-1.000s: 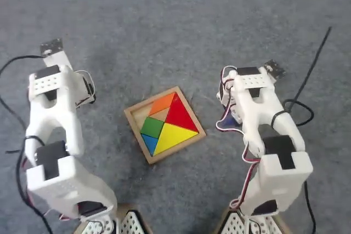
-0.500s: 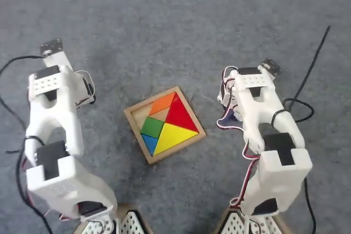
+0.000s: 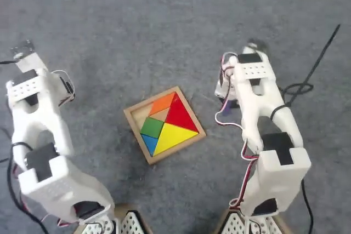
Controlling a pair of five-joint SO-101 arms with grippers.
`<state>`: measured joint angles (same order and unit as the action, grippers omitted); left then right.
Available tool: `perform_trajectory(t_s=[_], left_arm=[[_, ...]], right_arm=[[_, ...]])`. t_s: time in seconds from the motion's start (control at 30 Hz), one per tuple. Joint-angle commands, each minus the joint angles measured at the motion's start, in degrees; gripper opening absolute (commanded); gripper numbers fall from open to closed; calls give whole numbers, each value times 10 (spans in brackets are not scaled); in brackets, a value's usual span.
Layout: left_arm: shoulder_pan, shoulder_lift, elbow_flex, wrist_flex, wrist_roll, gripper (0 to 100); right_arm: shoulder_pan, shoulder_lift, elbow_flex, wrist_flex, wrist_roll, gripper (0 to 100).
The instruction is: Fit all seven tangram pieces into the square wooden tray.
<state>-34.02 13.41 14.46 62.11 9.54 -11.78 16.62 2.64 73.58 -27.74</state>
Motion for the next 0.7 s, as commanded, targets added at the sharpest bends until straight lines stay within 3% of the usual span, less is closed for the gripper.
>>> perform_trajectory(t_s=[0.0, 0.33, 0.47, 0.67], left_arm=[[-11, 33, -54, 7, 4, 130], [-26, 165, -204, 107, 28, 127], [-26, 168, -209, 115, 28, 127], [-25, 168, -209, 112, 28, 126]], right_arm=[[-57, -11, -79, 25, 53, 6], [-276, 47, -200, 15, 16, 6], [-307, 141, -291, 30, 16, 6], [-307, 264, -474, 139, 28, 6]])
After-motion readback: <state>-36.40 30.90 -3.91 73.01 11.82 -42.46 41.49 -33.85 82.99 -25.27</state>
